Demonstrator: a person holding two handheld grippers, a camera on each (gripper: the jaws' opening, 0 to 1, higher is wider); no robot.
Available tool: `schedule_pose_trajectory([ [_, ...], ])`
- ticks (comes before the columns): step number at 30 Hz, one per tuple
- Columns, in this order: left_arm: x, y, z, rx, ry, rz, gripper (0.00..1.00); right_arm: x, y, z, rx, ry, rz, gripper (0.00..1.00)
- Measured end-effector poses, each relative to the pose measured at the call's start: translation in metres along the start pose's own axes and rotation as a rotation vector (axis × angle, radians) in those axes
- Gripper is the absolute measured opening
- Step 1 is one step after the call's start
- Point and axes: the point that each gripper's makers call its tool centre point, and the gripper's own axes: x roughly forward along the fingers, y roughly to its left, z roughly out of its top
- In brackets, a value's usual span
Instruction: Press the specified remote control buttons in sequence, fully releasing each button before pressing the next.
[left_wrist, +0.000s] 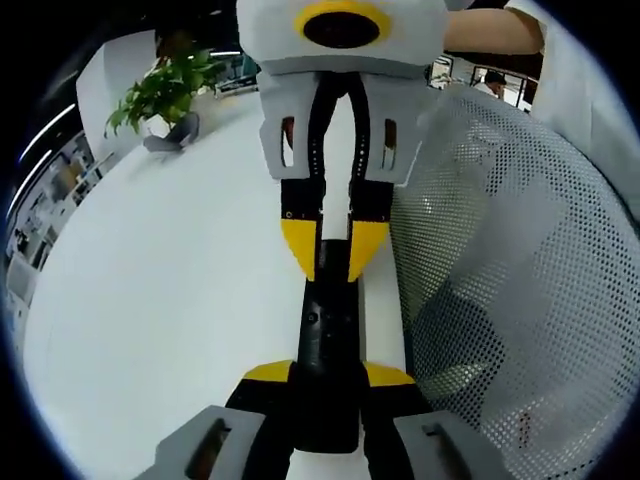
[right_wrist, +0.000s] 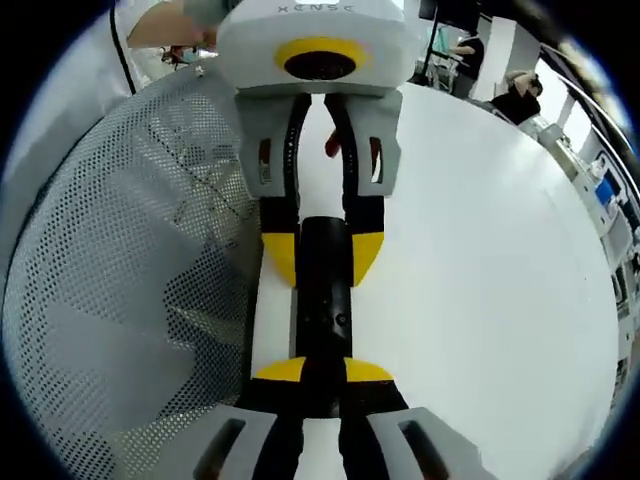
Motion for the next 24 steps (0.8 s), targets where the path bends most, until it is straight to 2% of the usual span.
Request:
schedule_pose_trajectory([
  [2, 0.0, 0.0003, -0.0004, -0.001, -0.012, -0.004, 0.24, -0.0006, 0.0005, -0.0002, 0.0, -0.021, -0.01, 0.09],
  [5, 0.0008, 0.0005, 0.0001, -0.002, -0.019, -0.003, 0.24, -0.0028, -0.0001, 0.0013, 0.023, -0.16, -0.035, 0.09],
  [8, 0.0007, 0.0007, -0.0002, -0.003, -0.028, -0.002, 0.24, -0.0038, -0.0004, 0.0014, 0.053, -0.245, -0.054, 0.09],
  [14, 0.0002, 0.0011, -0.0006, -0.01, -0.066, 0.002, 0.24, -0.0018, -0.0007, 0.0056, 0.05, -0.28, -0.064, 0.1],
  [17, 0.0, 0.001, -0.0005, -0.011, -0.077, 0.002, 0.24, -0.0011, 0.0002, 0.0072, 0.015, -0.257, -0.053, 0.1],
  [18, -0.0001, 0.0009, -0.0004, -0.011, -0.081, 0.002, 0.24, -0.0006, 0.0011, 0.0069, -0.045, -0.223, -0.055, 0.09],
  [20, 0.0, 0.0007, -0.0002, -0.01, -0.084, 0.001, 0.24, 0.0004, 0.0021, 0.0068, -0.085, -0.153, -0.044, 0.08],
  [21, -0.0001, 0.0005, 0.0, -0.009, -0.086, 0.001, 0.24, 0.0014, 0.0029, 0.0068, -0.064, -0.095, -0.029, 0.08],
  [24, -0.0002, 0.0002, 0.0001, -0.007, -0.088, -0.001, 0.24, 0.0029, 0.0015, 0.0075, -0.061, -0.001, 0.004, 0.06],
])
